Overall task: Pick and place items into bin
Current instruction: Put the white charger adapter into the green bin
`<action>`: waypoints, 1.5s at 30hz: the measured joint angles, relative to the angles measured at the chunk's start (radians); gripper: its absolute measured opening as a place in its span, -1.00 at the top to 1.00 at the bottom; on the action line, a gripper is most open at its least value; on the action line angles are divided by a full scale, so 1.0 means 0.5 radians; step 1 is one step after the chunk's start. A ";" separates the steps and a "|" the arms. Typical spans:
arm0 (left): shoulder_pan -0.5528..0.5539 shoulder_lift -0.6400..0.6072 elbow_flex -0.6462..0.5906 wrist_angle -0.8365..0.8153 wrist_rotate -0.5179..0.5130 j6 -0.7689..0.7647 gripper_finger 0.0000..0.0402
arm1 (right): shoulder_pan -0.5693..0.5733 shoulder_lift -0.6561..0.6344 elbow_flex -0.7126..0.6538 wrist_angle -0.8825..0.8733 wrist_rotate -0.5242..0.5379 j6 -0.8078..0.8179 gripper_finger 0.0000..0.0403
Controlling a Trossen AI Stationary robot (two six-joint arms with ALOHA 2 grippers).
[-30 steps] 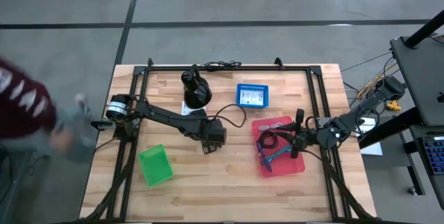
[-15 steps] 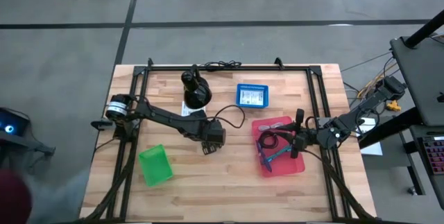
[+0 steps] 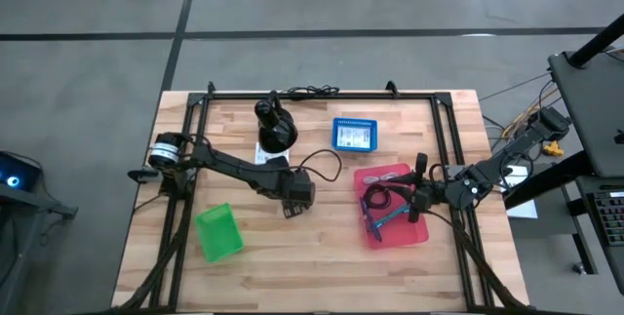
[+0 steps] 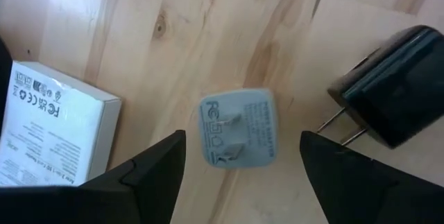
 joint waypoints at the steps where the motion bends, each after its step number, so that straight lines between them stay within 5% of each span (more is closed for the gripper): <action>1: 0.000 0.000 0.000 0.007 0.000 0.000 -0.32 | 0.000 0.000 0.000 0.000 0.000 0.000 0.66; 38: 0.046 0.002 -0.089 0.190 -0.015 0.021 -0.32 | 0.000 0.000 0.000 0.000 0.000 0.000 0.66; 45: 0.051 0.002 -0.092 0.190 -0.015 0.042 -0.11 | 0.001 0.000 0.000 0.000 -0.001 0.000 0.66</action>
